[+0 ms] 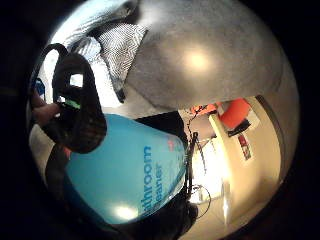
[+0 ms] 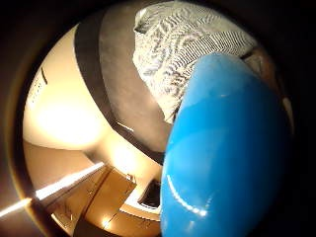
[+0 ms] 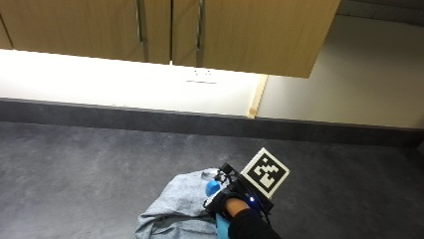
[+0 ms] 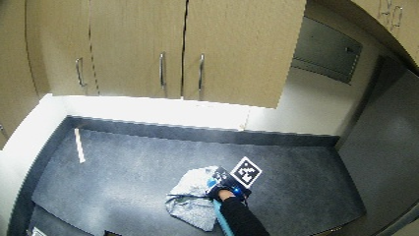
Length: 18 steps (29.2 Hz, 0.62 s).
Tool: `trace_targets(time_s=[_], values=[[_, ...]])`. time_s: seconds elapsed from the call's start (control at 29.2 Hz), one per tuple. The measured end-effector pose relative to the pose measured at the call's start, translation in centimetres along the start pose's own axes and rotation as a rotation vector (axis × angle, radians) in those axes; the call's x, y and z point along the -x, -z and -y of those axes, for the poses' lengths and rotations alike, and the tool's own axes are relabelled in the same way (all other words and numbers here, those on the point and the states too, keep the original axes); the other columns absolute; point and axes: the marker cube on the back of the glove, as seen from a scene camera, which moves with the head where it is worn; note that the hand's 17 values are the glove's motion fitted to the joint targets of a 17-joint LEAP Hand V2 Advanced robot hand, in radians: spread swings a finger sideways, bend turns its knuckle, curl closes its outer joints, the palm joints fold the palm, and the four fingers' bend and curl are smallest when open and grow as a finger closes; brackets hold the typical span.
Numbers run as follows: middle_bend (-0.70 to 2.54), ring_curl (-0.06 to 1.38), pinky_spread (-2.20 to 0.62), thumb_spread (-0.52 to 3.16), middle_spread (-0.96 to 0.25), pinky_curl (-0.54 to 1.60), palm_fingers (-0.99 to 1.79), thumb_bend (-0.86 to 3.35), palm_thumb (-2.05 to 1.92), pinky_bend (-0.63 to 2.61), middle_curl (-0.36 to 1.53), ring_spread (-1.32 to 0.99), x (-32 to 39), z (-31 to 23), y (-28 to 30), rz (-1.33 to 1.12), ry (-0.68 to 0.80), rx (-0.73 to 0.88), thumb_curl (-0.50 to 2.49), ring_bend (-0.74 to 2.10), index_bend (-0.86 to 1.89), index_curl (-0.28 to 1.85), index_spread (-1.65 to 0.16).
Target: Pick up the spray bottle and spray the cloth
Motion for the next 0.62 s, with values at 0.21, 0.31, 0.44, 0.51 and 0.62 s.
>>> trace_targets(time_s=[0.21,0.31,0.44,0.51,0.62], values=[[0.35,0.47,0.05,0.43,-0.06,0.30,1.21,-0.03,1.11,0.28,0.54,-0.07,1.3,-1.3,1.2,0.064,0.114,-0.095,0.77,0.32,0.40,0.58,-0.15],[0.35,0.48,0.05,0.42,-0.06,0.31,1.21,-0.03,1.10,0.28,0.54,-0.07,2.3,-2.4,2.0,0.108,0.197,-0.155,0.77,0.33,0.40,0.58,-0.15],[0.35,0.48,0.05,0.42,-0.06,0.31,1.21,-0.02,1.10,0.27,0.54,-0.07,3.5,-4.2,3.1,0.184,0.344,-0.294,0.78,0.33,0.40,0.58,-0.15],[0.35,0.48,0.05,0.41,-0.06,0.32,1.21,-0.02,1.10,0.27,0.54,-0.07,3.8,-5.2,3.6,0.239,0.422,-0.356,0.78,0.33,0.40,0.58,-0.15],[0.35,0.48,0.06,0.41,-0.06,0.32,1.21,-0.02,1.10,0.27,0.54,-0.07,3.9,-6.4,4.2,0.334,0.534,-0.451,0.78,0.33,0.40,0.58,-0.15]])
